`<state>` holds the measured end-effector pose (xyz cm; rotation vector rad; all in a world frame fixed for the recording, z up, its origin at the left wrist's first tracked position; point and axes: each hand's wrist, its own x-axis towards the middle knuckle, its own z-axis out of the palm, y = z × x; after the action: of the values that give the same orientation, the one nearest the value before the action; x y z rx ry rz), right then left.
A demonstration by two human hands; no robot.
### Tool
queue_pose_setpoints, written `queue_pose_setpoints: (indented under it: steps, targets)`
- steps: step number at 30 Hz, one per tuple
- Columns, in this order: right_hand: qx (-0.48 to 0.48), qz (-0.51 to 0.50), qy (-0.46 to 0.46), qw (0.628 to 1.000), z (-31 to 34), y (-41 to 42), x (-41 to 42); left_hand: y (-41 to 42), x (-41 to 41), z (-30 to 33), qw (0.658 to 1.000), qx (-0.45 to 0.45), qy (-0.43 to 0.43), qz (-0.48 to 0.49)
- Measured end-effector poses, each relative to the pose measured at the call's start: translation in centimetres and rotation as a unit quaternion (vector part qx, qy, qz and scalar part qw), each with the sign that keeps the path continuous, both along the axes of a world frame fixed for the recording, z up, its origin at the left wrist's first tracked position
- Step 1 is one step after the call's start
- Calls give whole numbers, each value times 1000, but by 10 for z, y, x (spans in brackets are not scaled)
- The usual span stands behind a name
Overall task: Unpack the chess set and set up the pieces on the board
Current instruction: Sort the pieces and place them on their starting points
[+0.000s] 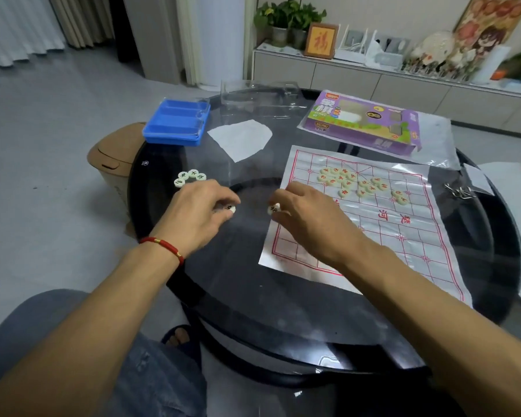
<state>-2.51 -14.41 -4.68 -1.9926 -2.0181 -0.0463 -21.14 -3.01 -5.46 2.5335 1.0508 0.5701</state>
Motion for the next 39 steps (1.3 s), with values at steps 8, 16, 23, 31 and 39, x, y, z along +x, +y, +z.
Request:
queue_pose_setpoints:
  steps: [8,16,23,31,39]
  targets:
    - [-119,-192,52,973,18,-73,104,-45,87,5,990,-66,-17,-124]
    - [-141,-203,75,966,2,-80,127,-50,104,-6,986,-109,31,-121]
    - [-40,-232,97,967,12,-79,126,-24,64,6,995,-86,-9,-48]
    - [-65,-49,69,994,7,-18,33,49,0,7,981,-23,2,191]
    - [-67,8,56,996,-11,101,-54,84,-5,-22,976,-25,96,194]
